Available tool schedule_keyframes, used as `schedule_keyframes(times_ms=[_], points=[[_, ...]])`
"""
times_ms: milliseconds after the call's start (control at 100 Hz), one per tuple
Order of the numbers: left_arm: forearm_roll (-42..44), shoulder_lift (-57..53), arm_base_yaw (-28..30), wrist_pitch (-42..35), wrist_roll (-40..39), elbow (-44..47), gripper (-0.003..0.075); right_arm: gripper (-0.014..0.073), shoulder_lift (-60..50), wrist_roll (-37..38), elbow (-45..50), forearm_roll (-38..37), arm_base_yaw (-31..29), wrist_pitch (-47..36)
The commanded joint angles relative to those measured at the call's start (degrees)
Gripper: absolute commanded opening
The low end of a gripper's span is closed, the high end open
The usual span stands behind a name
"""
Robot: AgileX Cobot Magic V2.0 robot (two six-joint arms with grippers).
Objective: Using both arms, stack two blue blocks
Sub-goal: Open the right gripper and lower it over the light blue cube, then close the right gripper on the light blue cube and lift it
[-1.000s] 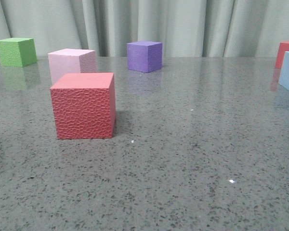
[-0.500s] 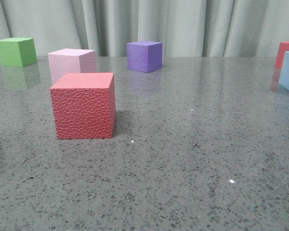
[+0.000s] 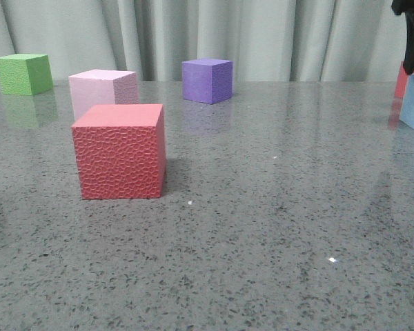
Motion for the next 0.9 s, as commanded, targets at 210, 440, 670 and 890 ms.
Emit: schedule_keyframes(times_ms=[210, 440, 670, 890], points=[[-0.55, 0.29, 0.1, -3.06, -0.32, -2.06, 0.0651, 0.0591, 1.2, -0.08, -2.0, -0.91, -0.33, -2.02], [-0.55, 0.29, 0.1, -3.06, -0.32, -2.06, 0.0651, 0.0583, 1.73, -0.08, -2.0, -0.91, -0.33, -1.89], [-0.55, 0.29, 0.1, -3.06, -0.32, -2.06, 0.0651, 0.0367, 1.73, -0.08, -2.0, -0.91, -0.33, -1.08], [-0.55, 0.29, 0.1, -3.06, -0.32, -2.06, 0.0651, 0.0344, 1.51, -0.08, -5.23, -0.59, -0.33, 2.91]])
